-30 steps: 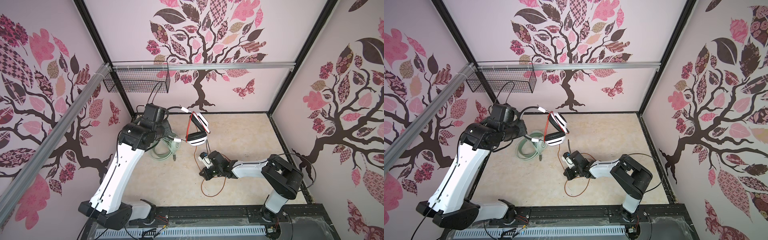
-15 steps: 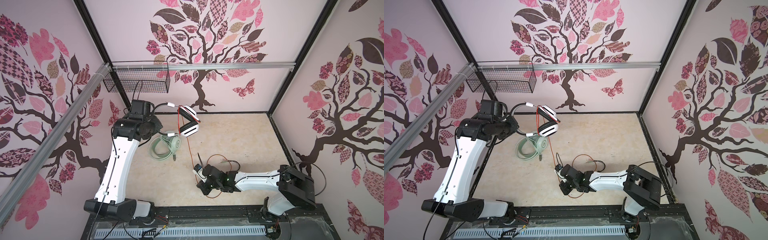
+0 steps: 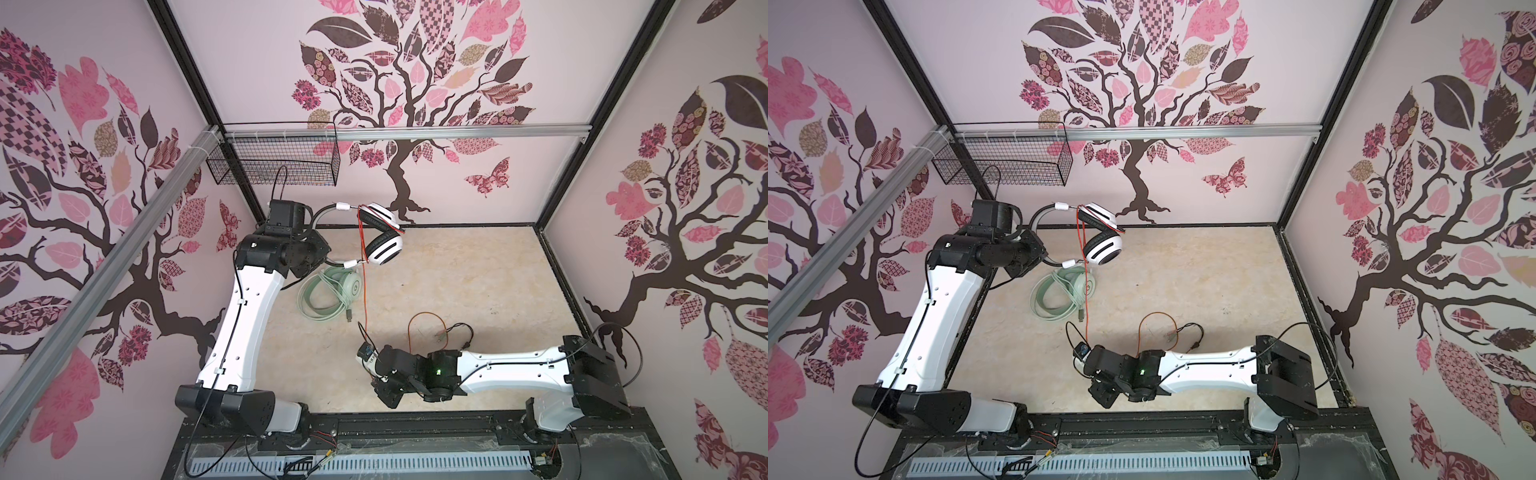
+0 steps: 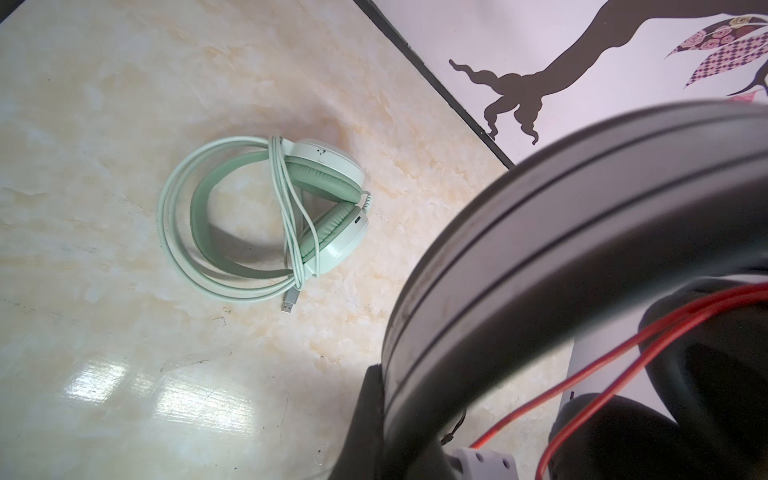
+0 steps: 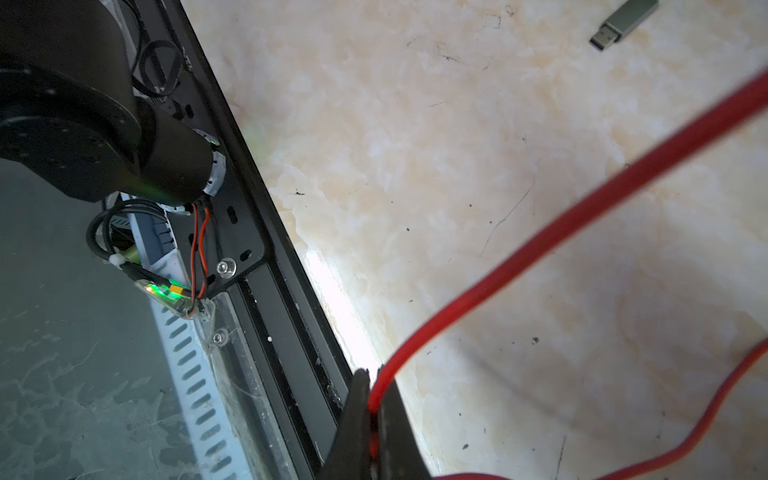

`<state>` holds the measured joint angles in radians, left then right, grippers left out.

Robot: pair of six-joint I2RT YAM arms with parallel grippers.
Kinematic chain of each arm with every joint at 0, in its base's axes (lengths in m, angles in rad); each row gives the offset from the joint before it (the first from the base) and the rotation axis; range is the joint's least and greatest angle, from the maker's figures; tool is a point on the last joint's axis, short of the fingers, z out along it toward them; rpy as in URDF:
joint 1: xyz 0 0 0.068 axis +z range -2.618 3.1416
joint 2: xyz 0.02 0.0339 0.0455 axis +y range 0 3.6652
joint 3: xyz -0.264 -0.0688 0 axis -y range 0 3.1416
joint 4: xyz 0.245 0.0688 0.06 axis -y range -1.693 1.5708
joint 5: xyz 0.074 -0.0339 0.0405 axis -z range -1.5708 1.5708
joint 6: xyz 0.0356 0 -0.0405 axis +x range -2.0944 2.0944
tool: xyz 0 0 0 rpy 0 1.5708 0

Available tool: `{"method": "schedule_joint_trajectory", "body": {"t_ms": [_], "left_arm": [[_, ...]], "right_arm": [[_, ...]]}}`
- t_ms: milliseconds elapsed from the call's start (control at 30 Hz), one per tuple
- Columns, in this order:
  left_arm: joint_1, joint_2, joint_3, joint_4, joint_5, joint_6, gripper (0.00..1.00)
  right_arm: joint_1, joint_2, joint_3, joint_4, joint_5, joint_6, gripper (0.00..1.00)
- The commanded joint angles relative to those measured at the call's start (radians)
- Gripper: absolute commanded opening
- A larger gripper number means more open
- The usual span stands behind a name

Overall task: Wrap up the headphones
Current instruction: 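Draw the red cable down toward the robot with the right gripper, then lift the red cable up over the headset with the right gripper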

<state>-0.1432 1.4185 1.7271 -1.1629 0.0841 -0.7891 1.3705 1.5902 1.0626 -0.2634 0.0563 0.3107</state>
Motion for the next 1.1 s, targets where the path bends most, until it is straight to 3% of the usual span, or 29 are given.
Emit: {"method": "schedule_joint_trajectory", "body": {"t_ms": [0,433,700,933,1067], "left_arm": [[0.011,-0.012,-0.015,0.076,-0.026,-0.008,0.00],[0.019,0.003,-0.119,0.079,-0.258,0.052,0.00],[0.009,-0.040,-0.268,0.047,-0.376,0.071,0.00],[-0.096,-0.106,-0.437,0.044,-0.487,0.072,0.00],[-0.152,-0.134,-0.505,0.014,-0.466,0.081,0.00]], "right_arm": [[0.039,-0.011,0.049,-0.105,0.047,-0.016,0.00],[0.190,-0.100,0.171,-0.321,0.226,0.024,0.00],[0.217,-0.149,0.280,-0.462,0.354,0.009,0.00],[0.217,-0.188,0.351,-0.596,0.490,-0.002,0.00],[0.217,-0.228,0.359,-0.657,0.573,0.008,0.00]]}}
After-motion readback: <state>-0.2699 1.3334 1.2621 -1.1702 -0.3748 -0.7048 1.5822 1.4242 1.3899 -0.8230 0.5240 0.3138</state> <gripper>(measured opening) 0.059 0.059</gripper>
